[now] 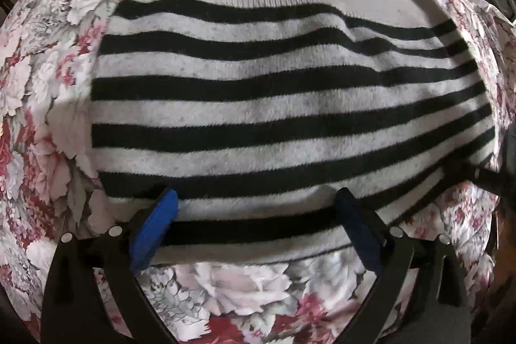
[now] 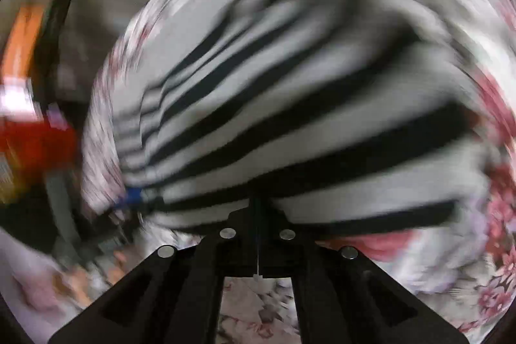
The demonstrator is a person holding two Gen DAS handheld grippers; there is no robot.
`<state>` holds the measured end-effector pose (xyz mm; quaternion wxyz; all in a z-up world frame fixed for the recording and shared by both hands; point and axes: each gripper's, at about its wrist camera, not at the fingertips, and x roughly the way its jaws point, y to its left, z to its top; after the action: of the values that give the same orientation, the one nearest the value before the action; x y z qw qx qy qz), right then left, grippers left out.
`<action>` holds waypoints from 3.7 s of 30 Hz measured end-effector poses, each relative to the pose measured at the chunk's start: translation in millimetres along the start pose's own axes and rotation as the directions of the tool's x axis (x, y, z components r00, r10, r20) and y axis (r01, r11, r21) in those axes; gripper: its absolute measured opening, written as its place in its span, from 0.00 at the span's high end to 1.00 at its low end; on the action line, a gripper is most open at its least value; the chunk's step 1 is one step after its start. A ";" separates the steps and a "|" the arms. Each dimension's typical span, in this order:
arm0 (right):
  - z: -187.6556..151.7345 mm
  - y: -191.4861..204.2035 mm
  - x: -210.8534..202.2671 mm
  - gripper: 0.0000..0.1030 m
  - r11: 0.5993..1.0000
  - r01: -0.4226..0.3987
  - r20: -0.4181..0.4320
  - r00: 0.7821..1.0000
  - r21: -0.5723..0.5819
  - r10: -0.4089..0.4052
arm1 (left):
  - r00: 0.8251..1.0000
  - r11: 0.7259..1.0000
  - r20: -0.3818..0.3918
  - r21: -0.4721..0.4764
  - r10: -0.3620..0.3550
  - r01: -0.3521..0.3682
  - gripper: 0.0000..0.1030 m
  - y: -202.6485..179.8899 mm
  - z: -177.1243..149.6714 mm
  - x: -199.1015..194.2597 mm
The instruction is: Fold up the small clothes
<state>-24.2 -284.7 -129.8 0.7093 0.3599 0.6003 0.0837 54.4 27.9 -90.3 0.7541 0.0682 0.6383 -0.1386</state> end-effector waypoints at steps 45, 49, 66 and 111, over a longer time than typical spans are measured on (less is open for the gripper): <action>43.8 117.6 18.7 0.63 0.889 0.263 0.212 0.958 -0.376 -0.194 | 0.980 0.995 0.174 0.004 0.101 -0.103 0.05 -11.2 79.4 -26.3; 34.7 114.9 61.8 0.60 0.825 0.356 0.190 0.934 -0.438 -0.302 | 0.974 0.972 0.073 0.086 0.213 -0.219 0.04 -28.0 68.5 26.3; 33.8 34.8 -28.9 0.57 0.988 0.110 0.092 0.991 -0.112 -0.100 | 0.997 0.999 0.063 -0.007 0.039 -0.039 0.05 -10.8 26.7 -27.4; 62.5 -20.7 -72.0 0.42 0.998 0.058 0.300 0.951 0.039 -0.067 | 0.991 1.000 0.136 -0.026 0.011 -0.008 0.05 -74.8 55.7 -8.2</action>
<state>7.2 -365.0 -84.3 0.7895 0.3598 0.4973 -0.0035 83.6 -57.9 -67.0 0.7975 0.0521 0.5865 -0.1313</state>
